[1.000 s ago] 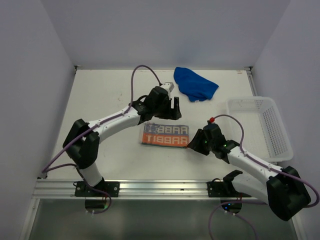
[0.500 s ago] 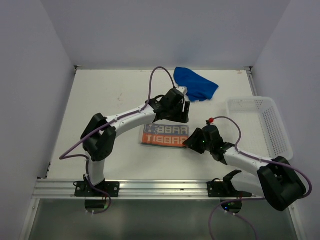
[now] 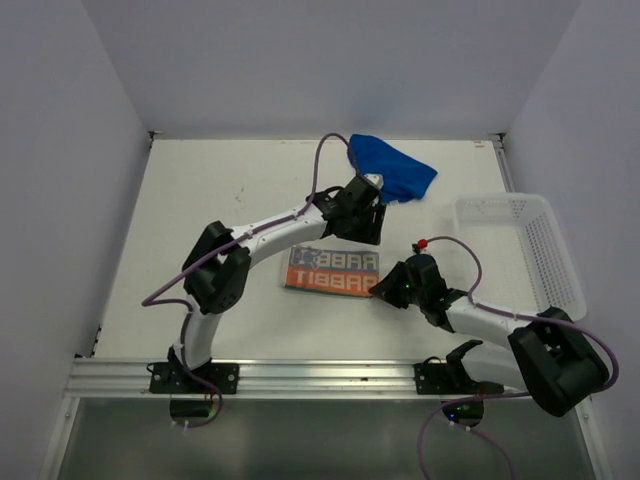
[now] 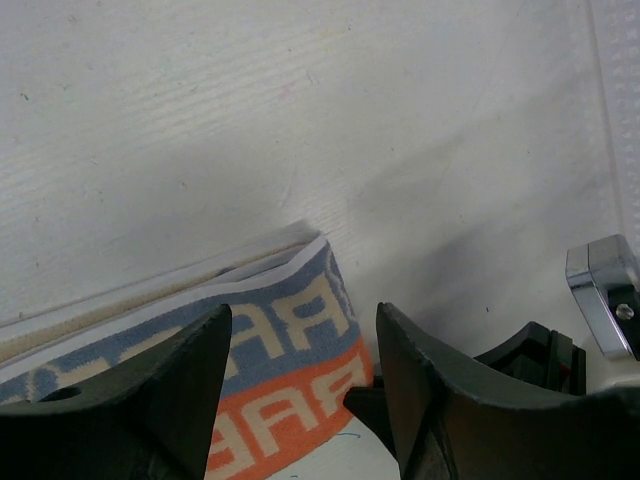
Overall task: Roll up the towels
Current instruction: Roll the towel
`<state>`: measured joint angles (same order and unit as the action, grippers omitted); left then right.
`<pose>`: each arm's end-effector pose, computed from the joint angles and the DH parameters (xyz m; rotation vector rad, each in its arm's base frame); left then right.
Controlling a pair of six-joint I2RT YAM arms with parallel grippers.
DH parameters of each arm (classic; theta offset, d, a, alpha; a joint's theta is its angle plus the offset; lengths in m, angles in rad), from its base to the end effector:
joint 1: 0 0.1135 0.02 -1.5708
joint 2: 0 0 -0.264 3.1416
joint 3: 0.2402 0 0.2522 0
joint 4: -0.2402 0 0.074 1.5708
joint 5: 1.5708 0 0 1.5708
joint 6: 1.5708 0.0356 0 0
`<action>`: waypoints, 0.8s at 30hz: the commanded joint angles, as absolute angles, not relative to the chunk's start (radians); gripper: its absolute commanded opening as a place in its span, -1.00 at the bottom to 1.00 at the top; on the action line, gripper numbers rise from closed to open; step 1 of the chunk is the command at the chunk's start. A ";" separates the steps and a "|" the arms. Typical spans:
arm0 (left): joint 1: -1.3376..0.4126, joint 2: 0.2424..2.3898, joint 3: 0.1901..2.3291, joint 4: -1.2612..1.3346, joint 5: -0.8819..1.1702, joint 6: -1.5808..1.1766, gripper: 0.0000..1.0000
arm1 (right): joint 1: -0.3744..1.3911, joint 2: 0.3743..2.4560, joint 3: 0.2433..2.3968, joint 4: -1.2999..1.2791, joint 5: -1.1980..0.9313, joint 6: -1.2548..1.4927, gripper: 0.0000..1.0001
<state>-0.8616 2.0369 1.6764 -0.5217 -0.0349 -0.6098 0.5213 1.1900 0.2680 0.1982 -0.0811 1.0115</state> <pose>0.2996 -0.3473 0.2345 0.3041 2.5296 -0.5802 0.1718 0.1020 0.1272 0.5521 2.3921 0.8391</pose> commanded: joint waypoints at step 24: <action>-0.939 2.286 1.930 -0.741 -0.075 -0.620 0.11 | 0.522 1.266 0.232 0.262 -0.055 0.977 -0.78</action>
<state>-0.9382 2.2635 1.9072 -0.7235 -0.0452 -0.6170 0.5213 1.2331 0.2562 0.2855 -0.0818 1.0016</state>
